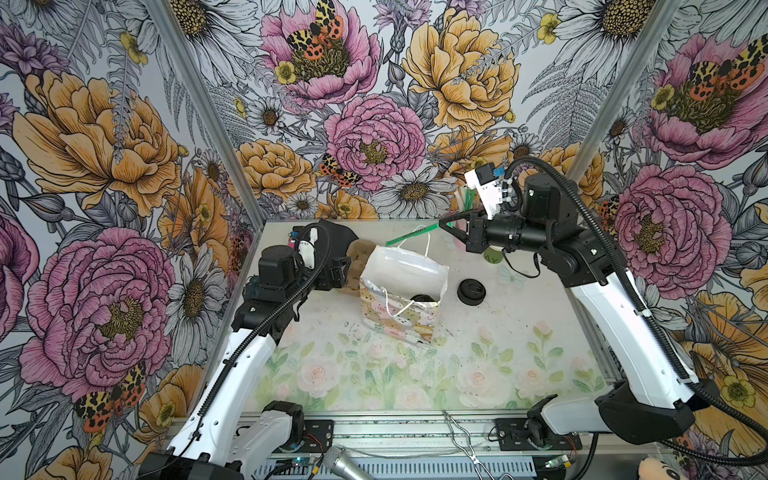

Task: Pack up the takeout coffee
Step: 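Pull a green-wrapped straw up out of the pink cup with the right gripper, then lower the green straw into the gift bag and release it with the right gripper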

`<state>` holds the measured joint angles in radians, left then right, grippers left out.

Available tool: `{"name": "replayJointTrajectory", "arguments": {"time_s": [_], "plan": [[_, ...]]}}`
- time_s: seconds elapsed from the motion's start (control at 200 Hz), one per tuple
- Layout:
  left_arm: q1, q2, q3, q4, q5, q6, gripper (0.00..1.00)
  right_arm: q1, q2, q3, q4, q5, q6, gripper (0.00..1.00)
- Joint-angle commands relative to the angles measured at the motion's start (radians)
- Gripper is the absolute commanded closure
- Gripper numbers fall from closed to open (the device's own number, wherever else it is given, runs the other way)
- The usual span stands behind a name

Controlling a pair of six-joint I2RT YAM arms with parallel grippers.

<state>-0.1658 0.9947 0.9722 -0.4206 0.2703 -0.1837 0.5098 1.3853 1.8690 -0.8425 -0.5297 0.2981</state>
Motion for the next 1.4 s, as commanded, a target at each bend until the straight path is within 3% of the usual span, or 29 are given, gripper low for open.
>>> {"name": "replayJointTrajectory", "arguments": {"time_s": [0.0,0.375,1.071,1.221,1.391], "plan": [[0.011,-0.021,-0.01,0.02,-0.01,0.001,0.01,0.023,-0.038,-0.015,-0.033,-0.024,-0.026,1.0],[0.011,-0.019,-0.012,0.019,-0.011,0.0,0.01,0.058,-0.002,-0.065,-0.092,0.023,-0.068,1.0],[0.014,-0.016,-0.015,0.019,-0.026,0.0,0.01,0.081,0.244,-0.075,-0.09,0.108,-0.077,1.0],[0.014,-0.013,-0.015,0.019,-0.026,0.0,0.01,0.091,0.292,-0.068,-0.09,0.122,-0.08,0.95],[0.014,-0.011,-0.016,0.02,-0.031,-0.001,0.01,0.102,0.33,-0.043,-0.09,0.121,-0.079,0.78]]}}
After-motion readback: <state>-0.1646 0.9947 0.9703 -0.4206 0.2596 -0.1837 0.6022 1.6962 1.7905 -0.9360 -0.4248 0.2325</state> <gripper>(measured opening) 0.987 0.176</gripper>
